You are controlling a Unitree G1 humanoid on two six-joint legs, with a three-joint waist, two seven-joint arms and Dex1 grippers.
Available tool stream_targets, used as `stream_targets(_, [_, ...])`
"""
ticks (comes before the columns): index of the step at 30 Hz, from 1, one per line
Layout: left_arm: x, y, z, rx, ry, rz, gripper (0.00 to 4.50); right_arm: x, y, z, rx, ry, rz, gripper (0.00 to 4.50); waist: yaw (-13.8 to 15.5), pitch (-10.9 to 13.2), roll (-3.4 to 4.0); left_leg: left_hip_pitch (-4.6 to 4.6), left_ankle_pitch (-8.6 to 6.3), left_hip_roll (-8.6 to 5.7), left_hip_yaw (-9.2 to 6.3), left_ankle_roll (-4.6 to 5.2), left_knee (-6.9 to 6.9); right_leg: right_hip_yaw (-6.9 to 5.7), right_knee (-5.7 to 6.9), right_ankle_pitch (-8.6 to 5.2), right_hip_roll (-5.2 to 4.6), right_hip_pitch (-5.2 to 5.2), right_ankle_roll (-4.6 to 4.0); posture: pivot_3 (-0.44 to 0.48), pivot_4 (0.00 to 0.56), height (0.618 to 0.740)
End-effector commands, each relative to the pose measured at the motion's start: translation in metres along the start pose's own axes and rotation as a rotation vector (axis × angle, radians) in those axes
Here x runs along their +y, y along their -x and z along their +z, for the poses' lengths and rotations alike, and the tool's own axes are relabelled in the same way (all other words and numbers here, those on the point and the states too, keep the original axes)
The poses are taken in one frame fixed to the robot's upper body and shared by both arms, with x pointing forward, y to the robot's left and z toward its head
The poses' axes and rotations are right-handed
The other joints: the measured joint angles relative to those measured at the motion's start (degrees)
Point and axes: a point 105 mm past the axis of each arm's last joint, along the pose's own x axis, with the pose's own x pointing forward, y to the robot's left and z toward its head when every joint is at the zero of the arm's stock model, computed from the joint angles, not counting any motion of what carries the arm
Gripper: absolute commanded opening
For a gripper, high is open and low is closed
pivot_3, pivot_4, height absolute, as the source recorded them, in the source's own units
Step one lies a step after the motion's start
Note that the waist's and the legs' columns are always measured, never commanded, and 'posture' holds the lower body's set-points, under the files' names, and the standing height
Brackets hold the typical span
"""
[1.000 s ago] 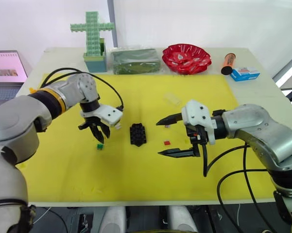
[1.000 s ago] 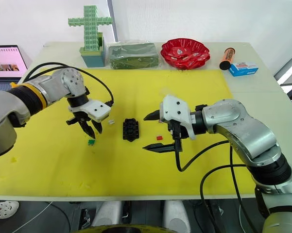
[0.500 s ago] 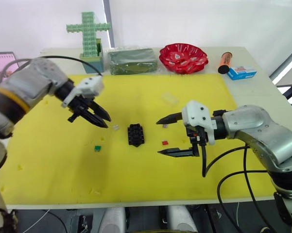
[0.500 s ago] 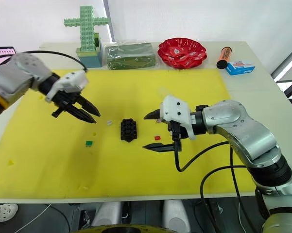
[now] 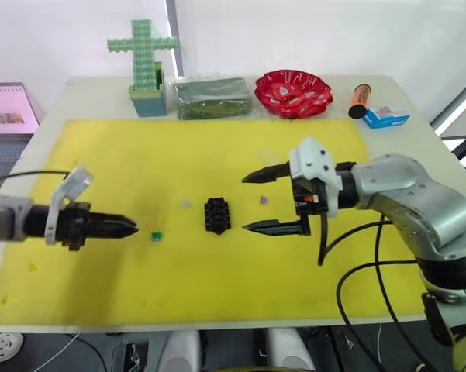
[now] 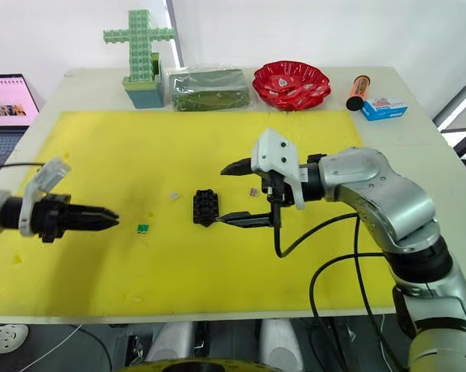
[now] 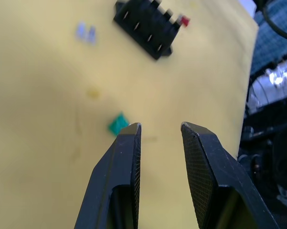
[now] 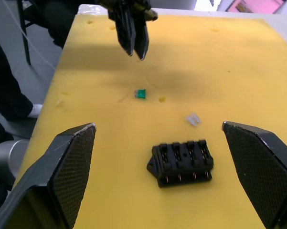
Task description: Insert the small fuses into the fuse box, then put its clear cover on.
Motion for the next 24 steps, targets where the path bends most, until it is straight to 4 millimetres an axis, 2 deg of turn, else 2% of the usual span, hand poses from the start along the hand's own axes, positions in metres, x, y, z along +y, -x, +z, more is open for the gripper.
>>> stream_targets(1, [-0.007,0.001,0.005,-0.031,-0.027,0.007,1.39,-0.001,-0.01,0.0,0.016,0.071,0.027,4.5,0.2,0.0,0.0,0.0,0.0,-0.02,0.04,0.0,0.0,0.01,0.0,0.0,-0.02,0.0,0.0,0.0,0.15,0.74])
stream_targets(5, [0.001,0.0,-0.006,-0.011,0.012,0.056,1.39,-0.004,-0.018,0.0,0.008,0.083,0.04,4.5,0.4,0.0,0.0,0.01,0.0,-0.03,0.09,0.0,-0.01,0.02,0.01,0.01,0.01,-0.04,0.0,0.0,0.15,0.74])
stream_targets(9, [0.003,0.001,-0.007,-0.006,0.07,0.057,2.59,-0.004,-0.02,0.0,0.004,0.087,0.048,4.5,0.5,0.0,0.0,0.0,0.0,-0.03,0.11,0.0,-0.01,0.02,0.02,0.01,0.04,-0.05,0.0,0.0,0.15,0.74])
stream_targets(14, [0.012,-0.004,-0.003,-0.034,0.169,0.045,4.41,-0.002,-0.021,-0.001,0.003,0.085,0.055,4.5,0.8,0.0,0.0,0.01,0.0,-0.04,0.1,0.0,0.01,0.02,0.02,0.02,0.05,-0.04,0.0,0.0,0.15,0.74])
stream_targets(24, [0.023,-0.025,-0.006,-0.031,0.349,-0.01,4.46,-0.001,-0.02,-0.005,0.023,0.087,0.048,4.5,0.8,0.0,0.0,0.01,0.0,-0.05,0.09,0.0,0.0,0.03,0.05,0.02,0.08,-0.04,0.0,0.0,0.15,0.74])
